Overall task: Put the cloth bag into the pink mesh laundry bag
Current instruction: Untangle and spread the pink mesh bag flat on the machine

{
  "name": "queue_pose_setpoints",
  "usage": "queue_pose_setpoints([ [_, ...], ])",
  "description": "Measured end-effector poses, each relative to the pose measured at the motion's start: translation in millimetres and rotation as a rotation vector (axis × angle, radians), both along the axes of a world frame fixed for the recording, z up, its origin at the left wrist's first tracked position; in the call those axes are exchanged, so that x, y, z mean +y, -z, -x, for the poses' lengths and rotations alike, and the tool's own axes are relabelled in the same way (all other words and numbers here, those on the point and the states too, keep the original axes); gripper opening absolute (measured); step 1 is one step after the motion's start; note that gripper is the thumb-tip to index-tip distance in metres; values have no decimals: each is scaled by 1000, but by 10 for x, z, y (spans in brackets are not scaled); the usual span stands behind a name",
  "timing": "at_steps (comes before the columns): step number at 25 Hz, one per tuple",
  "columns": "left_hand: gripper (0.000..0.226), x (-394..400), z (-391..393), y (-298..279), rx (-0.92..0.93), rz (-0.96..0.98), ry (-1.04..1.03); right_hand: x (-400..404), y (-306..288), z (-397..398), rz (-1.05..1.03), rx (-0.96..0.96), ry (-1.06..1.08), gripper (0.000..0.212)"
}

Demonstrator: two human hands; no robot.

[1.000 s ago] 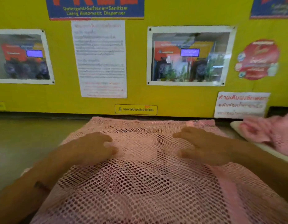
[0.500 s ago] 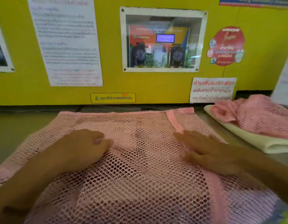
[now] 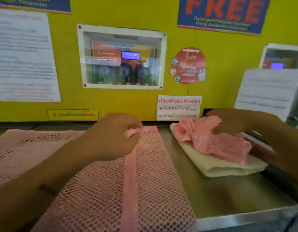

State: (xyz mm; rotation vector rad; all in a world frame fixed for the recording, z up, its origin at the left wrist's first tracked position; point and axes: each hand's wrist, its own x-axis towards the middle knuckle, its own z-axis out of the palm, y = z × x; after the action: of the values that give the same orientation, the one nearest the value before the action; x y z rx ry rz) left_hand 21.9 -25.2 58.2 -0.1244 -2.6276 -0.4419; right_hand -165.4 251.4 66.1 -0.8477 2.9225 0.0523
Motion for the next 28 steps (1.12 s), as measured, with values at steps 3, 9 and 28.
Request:
queue_pose_setpoints([
  [3,25,590,538,-4,25,93,33,293,45,133,-30,-76,33,83],
  [9,36,1260,1387,224,-245,-96,1,414,83,183,44,30,-85,47],
  [28,25,-124,503,-1210,661,-806,-119,-731,-623,120,1162,38,-262,21],
])
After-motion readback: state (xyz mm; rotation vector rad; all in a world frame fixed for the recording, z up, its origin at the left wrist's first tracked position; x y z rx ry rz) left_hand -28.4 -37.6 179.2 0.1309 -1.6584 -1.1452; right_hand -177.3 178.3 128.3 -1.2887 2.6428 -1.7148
